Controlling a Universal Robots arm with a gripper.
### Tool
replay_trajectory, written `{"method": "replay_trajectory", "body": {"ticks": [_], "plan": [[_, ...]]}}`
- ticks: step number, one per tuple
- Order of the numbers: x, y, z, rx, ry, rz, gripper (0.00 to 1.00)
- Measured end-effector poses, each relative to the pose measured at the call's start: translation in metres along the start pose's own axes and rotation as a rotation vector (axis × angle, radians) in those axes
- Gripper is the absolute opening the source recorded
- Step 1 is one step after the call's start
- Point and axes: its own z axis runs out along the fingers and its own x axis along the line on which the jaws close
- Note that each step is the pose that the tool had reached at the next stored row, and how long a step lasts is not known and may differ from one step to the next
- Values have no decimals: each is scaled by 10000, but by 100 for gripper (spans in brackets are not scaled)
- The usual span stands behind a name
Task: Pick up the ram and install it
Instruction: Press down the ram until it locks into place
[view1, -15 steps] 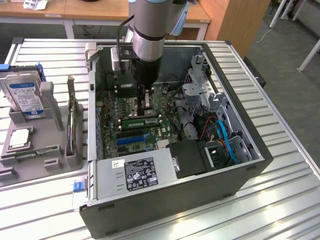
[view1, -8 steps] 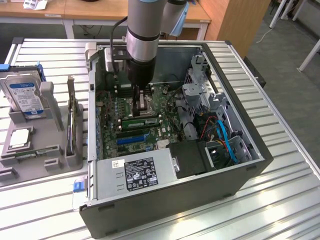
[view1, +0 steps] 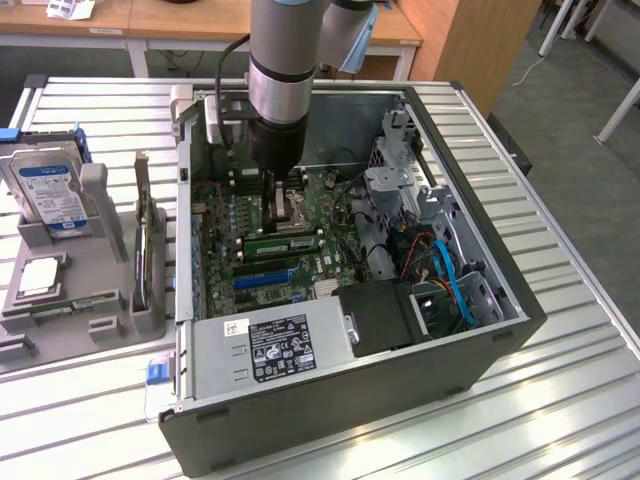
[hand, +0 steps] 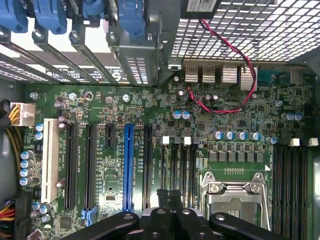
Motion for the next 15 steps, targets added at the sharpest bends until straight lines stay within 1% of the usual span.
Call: {"method": "replay_trajectory", "body": {"ticks": [6, 15], "plan": [[1, 2, 34, 0, -1, 1, 10], [2, 0, 112, 0, -1, 0, 10]]}}
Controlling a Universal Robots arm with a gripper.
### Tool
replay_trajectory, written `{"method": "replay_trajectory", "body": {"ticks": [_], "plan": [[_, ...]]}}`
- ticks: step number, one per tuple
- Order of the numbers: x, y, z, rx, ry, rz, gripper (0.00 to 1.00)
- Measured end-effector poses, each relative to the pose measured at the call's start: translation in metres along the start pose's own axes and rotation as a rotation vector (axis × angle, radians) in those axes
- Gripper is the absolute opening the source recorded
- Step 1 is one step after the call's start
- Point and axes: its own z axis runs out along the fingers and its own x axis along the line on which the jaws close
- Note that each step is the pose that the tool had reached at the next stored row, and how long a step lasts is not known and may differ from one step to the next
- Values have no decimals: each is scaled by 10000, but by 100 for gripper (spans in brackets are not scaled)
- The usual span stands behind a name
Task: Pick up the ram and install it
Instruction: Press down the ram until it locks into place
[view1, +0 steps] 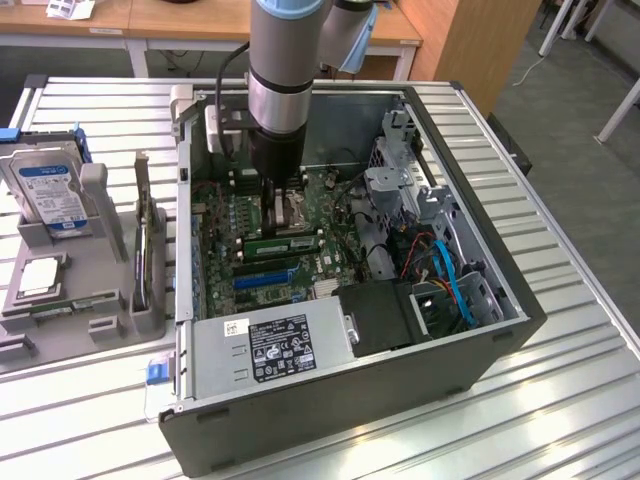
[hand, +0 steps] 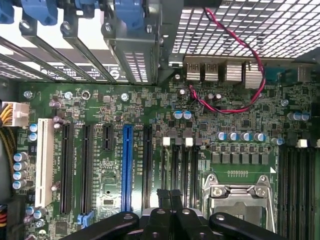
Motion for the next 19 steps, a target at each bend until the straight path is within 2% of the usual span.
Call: {"method": "replay_trajectory", "body": {"ticks": [19], "plan": [[1, -1, 45, 0, -3, 1, 10]]}}
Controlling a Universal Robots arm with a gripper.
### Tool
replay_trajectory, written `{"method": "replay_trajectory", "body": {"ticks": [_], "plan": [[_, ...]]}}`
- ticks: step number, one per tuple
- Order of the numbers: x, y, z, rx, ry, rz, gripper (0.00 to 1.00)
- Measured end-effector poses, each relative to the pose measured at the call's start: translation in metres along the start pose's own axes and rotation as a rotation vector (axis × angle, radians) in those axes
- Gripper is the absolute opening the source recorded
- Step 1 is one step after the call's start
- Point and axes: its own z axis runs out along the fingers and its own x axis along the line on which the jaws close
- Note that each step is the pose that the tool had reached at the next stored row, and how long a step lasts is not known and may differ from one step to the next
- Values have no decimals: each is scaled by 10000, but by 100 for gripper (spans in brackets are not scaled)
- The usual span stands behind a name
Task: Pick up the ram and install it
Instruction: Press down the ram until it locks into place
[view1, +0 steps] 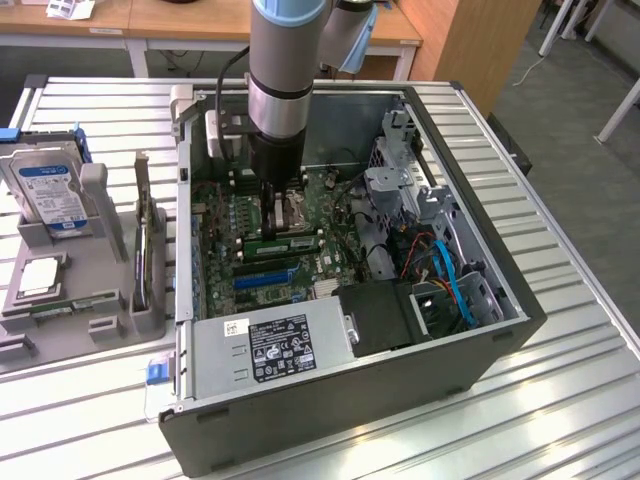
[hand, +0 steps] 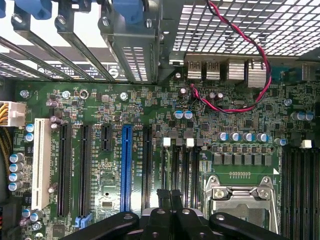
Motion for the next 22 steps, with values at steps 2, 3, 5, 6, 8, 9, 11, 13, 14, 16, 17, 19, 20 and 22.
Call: {"method": "replay_trajectory", "body": {"ticks": [2, 3, 5, 6, 8, 9, 11, 13, 14, 16, 17, 19, 20, 22], "plan": [[0, 0, 4, 0, 0, -1, 10], [0, 0, 7, 0, 0, 0, 10], [0, 0, 10, 0, 0, 0, 10], [0, 0, 12, 1, -1, 0, 10], [0, -1, 17, 0, 0, 0, 10], [1, -1, 19, 0, 1, 0, 10], [1, -1, 19, -1, 1, 0, 10], [1, 0, 19, -1, 1, 0, 10], [0, 0, 20, 0, 0, 0, 10], [0, -1, 26, 2, -3, 0, 10], [0, -1, 29, 1, -2, -1, 10], [1, -1, 33, -1, 2, -1, 10], [1, -1, 34, -2, 3, 0, 10], [1, -1, 41, 0, 0, 0, 10]]}}
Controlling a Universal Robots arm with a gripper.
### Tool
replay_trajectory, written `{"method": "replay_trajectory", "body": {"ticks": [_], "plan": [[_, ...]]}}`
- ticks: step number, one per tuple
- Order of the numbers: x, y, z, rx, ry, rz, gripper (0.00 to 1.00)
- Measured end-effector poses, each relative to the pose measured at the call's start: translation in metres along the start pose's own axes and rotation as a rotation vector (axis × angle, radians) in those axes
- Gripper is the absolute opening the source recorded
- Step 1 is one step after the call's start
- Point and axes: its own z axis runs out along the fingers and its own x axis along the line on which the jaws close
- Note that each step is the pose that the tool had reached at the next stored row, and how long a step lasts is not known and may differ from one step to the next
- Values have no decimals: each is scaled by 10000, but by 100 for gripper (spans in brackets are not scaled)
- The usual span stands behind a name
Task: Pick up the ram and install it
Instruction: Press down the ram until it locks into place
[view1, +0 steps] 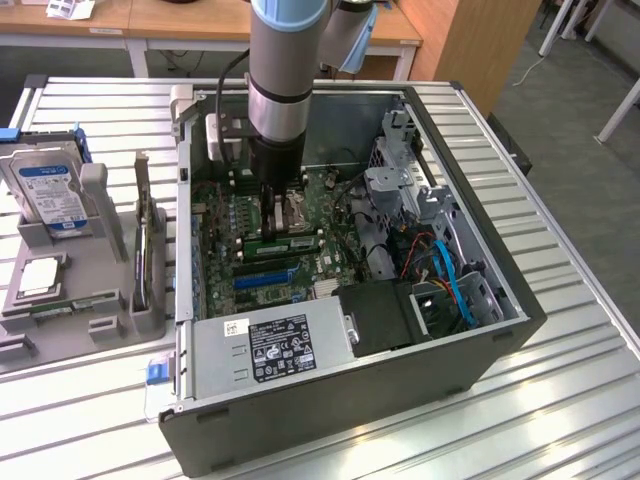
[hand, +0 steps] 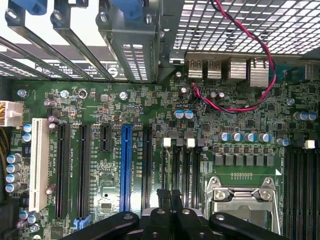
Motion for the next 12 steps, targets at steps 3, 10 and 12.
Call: {"method": "replay_trajectory", "body": {"ticks": [3, 10, 12], "plan": [[0, 0, 4, -1, 1, 0, 10], [0, 0, 12, 0, 0, 0, 10], [1, 0, 16, -1, 1, 0, 10]]}}
